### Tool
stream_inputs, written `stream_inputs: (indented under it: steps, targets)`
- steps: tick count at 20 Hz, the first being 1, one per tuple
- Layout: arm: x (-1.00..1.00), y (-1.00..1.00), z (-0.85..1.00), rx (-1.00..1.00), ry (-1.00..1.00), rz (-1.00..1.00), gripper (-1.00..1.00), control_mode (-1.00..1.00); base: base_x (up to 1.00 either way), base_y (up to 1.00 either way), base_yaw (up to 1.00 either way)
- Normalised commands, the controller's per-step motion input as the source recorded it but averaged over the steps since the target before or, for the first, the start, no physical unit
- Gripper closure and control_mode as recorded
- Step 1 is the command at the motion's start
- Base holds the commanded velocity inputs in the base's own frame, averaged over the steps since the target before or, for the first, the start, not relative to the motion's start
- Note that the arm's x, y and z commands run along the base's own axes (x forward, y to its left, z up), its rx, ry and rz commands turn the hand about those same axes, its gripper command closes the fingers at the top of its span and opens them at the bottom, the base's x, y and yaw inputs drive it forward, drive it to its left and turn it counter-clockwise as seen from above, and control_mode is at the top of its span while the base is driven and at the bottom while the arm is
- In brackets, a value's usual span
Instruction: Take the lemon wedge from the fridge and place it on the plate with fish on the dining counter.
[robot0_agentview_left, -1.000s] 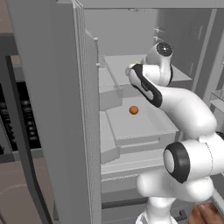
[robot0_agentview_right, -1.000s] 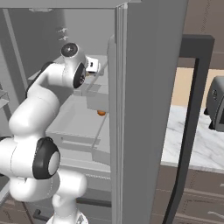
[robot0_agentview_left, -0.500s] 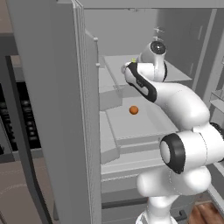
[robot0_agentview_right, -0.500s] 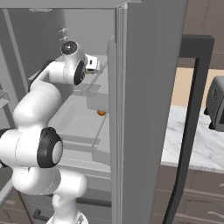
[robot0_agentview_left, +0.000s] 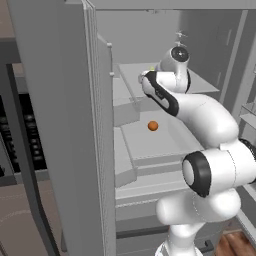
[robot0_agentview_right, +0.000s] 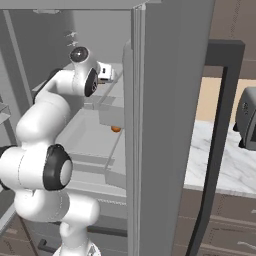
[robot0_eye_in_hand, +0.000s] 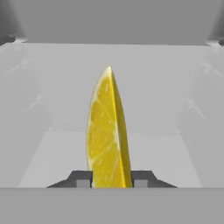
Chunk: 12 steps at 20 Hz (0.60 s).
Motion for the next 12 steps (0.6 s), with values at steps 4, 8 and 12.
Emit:
stream_inputs:
  steps: [4, 8, 12]
  targets:
    - [-0.74, 0.00, 0.02, 0.00, -0.04, 0.00, 1.00, -1.00, 0.00, 0.00, 0.00]
    - [-1.00, 0.00, 0.27, 0.04, -0.15, 0.00, 1.00, -1.00, 0.00, 0.00, 0.00]
    - [-1.00, 0.00, 0.41, 0.05, -0.17, 0.00, 1.00, -1.00, 0.00, 0.00, 0.00]
